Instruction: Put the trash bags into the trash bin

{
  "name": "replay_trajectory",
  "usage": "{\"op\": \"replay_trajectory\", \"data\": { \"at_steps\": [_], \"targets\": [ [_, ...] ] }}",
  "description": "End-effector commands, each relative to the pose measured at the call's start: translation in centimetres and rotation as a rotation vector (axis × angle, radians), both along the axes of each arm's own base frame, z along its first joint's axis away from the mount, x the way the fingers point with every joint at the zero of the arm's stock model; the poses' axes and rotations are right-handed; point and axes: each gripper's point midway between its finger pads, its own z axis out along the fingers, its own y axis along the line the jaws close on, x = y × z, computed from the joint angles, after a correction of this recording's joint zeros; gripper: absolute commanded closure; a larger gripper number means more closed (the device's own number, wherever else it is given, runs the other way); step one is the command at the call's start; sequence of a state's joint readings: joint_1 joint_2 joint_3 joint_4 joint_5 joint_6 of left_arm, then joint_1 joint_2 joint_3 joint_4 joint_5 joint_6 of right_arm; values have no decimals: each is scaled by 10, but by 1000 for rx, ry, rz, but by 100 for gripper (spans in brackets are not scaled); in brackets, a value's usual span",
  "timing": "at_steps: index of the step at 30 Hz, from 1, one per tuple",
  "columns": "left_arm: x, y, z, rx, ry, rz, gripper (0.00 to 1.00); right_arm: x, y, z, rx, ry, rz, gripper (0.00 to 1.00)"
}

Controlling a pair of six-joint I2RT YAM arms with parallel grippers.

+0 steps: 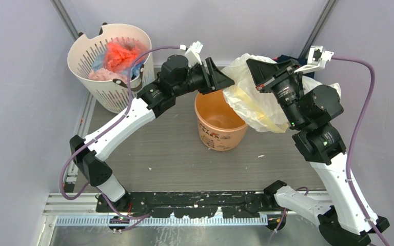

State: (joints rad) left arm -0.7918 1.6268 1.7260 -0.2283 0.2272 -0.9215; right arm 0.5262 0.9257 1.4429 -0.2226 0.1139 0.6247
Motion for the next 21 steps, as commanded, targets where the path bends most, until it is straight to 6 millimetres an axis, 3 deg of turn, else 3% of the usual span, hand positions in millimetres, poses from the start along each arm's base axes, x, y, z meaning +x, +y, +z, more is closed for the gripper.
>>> {"op": "replay_trajectory", "data": {
  "at_steps": [1,11,21],
  "targets": [
    [0,-3,34,-91,-45,-16,50,-11,-8,23,43,-73,-6,99],
    [-29,-4,24,-67,27,-143,44,-1,-13,4,-11,-42,-62,99],
    [-45,4,-2,37,72,-202,44,8,-10,-8,-43,-20,-73,99]
  ]
}}
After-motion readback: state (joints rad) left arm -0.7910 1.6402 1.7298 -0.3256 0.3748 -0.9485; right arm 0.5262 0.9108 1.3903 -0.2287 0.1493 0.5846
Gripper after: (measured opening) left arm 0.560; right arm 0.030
